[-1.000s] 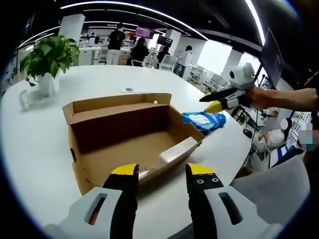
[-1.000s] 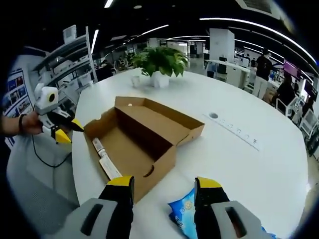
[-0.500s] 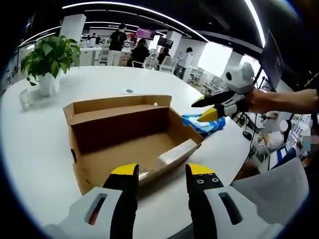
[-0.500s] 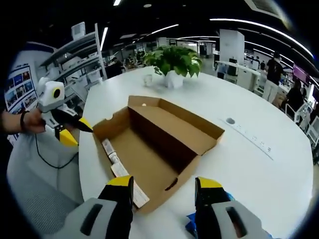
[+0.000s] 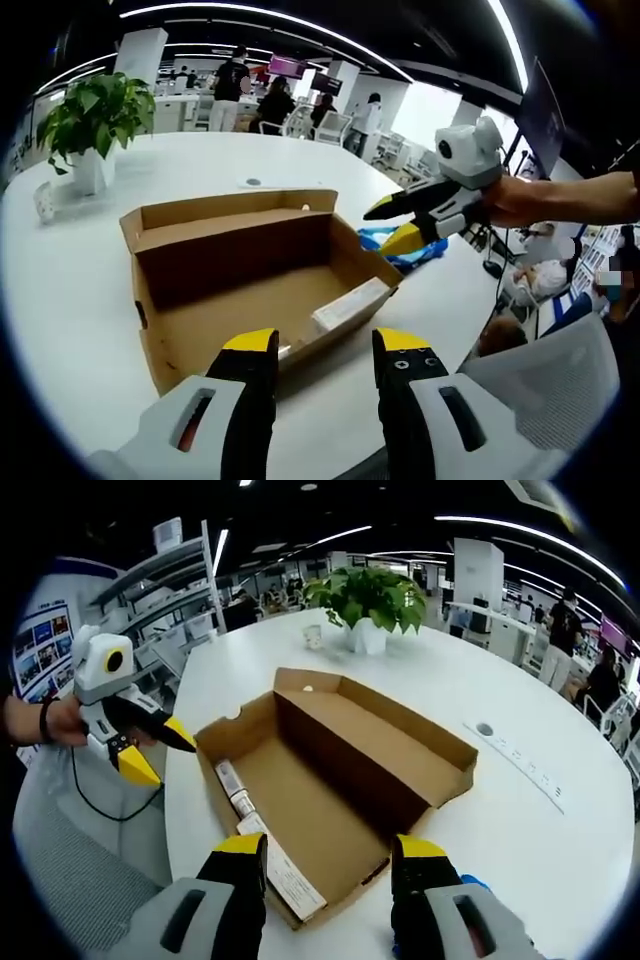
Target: Operate the shoe box by opening the lid, removing the specified soft item, and placing it in the target area until the item is outside and the box remains undamaged.
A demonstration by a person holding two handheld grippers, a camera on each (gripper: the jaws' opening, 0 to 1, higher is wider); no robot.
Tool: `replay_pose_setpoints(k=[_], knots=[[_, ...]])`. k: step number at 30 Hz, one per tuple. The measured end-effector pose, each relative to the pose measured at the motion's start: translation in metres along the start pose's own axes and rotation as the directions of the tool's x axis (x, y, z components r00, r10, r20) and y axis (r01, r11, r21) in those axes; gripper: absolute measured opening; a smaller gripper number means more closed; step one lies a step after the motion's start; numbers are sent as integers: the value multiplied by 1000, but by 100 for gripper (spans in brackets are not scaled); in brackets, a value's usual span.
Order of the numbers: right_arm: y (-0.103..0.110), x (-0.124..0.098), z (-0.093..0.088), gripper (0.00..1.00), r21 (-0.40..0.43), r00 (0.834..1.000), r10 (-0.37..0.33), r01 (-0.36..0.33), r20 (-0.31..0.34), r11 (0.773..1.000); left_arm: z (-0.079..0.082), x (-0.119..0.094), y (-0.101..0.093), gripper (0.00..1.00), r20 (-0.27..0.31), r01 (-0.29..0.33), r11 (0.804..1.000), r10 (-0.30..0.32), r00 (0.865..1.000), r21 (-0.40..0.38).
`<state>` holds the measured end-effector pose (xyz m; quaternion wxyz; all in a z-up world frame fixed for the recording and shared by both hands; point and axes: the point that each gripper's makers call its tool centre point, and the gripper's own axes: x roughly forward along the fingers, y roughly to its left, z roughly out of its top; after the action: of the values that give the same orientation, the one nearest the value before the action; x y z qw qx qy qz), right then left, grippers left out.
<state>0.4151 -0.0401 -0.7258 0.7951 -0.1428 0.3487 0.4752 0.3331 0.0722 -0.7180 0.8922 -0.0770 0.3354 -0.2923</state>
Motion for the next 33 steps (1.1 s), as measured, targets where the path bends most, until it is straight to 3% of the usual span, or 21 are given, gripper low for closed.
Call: replay_pose_setpoints(k=[21, 33], knots=[[18, 24, 10, 47, -52, 998, 43, -45, -38, 998, 3, -2, 2, 38, 14, -1, 1000, 1, 1000, -24], [17, 30, 10, 48, -77, 996, 52, -57, -66, 995, 3, -1, 8, 37, 21, -2, 999, 2, 1000, -39]])
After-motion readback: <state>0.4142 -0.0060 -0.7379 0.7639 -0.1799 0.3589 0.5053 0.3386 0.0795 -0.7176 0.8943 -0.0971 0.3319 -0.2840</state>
